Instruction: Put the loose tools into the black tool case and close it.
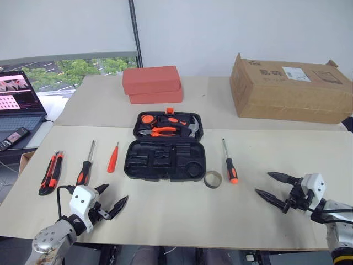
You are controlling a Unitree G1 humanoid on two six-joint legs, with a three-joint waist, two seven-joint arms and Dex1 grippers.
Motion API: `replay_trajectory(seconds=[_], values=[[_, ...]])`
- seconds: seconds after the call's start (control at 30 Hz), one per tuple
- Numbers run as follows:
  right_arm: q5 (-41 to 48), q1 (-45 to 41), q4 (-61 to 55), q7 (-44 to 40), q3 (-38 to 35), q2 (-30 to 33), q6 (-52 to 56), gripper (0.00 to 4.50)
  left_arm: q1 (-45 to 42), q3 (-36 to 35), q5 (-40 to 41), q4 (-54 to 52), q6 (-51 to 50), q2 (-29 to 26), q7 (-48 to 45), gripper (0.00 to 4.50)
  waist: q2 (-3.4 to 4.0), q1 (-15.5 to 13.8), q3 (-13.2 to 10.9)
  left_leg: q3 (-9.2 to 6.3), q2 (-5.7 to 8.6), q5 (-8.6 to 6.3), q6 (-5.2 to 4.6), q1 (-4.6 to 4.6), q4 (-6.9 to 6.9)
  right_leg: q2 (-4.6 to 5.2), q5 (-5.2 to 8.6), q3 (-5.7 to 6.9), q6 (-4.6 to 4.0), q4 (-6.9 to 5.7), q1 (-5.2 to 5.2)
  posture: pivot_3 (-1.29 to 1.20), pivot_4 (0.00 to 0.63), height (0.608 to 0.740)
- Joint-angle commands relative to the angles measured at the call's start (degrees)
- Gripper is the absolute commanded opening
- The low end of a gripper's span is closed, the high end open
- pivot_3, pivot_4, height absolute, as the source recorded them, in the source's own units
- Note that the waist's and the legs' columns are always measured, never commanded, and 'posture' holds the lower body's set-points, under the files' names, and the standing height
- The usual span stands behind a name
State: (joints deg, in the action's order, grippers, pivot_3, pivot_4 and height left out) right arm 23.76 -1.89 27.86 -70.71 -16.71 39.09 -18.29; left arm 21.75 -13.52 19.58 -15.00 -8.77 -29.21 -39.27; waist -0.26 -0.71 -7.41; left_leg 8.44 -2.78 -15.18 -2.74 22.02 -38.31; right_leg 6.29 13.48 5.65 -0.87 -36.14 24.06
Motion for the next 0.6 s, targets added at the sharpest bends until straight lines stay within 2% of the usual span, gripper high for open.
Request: replay_trajectory(seconds=[0.03,0.37,0.53,0.6], values=[[0.45,-0.83,-1.82,-0.14,-0.79,1.23,-0.15,4.47,0.92,0.28,0.3,-0.08,-0.2,0.32,-0.19,4.5,0.0,0.0,0.0,0.0,0.0,0.0,0.0,0.0,0.0,0.0,0.0,0.0,0.0,0.0,0.0,0.0,0.15,0.712],[0.6,-1.23,-2.5,-0.21,-0.68,1.34,0.47,4.47,0.69,-1.09,2.37,-0.74,0.62,0.56,-1.31,4.5,-0.01,0.04,0.0,0.01,0.0,0.0,0.0,0.01,-0.01,-0.04,0.0,0.01,-0.01,0.0,0.01,0.0,0.15,0.712],[3.95,-1.91,-9.91,-0.43,-0.45,0.47,4.85,4.47,-0.05,-3.33,6.61,-4.21,1.67,1.5,-2.12,4.5,-0.04,0.15,-0.03,0.01,-0.01,0.0,0.0,0.03,-0.01,-0.03,-0.01,-0.01,-0.02,-0.02,0.03,0.0,0.15,0.712],[9.12,-2.69,-17.49,-0.8,0.44,0.8,12.47,4.47,-0.25,-6.09,9.9,-7.6,0.13,2.47,0.1,4.5,-0.14,0.19,-0.09,0.0,-0.02,0.01,0.01,0.03,-0.02,-0.03,-0.02,-0.03,-0.03,-0.04,0.03,0.0,0.15,0.712]])
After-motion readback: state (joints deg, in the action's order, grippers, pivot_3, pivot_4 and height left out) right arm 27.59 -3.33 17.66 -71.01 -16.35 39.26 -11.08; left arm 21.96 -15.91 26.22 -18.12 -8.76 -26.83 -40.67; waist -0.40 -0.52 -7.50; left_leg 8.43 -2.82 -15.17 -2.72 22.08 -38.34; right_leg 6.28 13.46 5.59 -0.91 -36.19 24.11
